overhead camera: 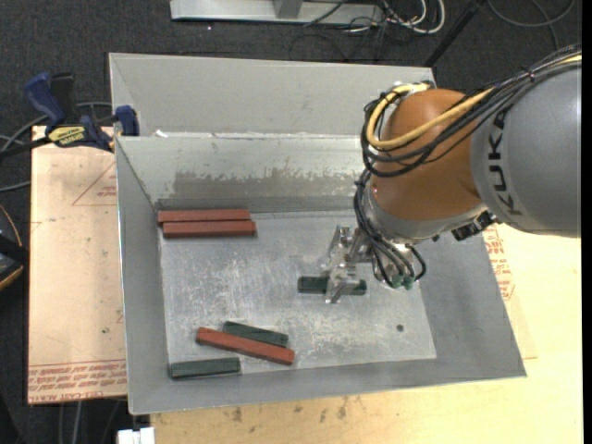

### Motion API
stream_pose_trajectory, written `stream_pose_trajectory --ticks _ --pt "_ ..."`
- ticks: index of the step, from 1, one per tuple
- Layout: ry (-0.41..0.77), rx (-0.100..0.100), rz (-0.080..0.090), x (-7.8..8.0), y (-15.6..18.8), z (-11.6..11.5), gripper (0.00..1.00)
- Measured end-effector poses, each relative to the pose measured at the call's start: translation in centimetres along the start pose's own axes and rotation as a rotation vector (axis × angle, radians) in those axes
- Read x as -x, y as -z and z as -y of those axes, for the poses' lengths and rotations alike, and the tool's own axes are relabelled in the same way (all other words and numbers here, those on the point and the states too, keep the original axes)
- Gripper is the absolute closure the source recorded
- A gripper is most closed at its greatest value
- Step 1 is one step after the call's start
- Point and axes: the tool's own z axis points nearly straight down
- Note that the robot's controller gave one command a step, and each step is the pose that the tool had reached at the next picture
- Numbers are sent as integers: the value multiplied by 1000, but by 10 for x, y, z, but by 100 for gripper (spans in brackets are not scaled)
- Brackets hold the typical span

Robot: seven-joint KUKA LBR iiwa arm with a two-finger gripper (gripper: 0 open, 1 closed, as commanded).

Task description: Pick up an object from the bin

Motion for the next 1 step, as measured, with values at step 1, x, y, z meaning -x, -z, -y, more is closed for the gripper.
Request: stream_pose_trajectory --ticks 1 --pt "0 0 0 0 0 0 100"
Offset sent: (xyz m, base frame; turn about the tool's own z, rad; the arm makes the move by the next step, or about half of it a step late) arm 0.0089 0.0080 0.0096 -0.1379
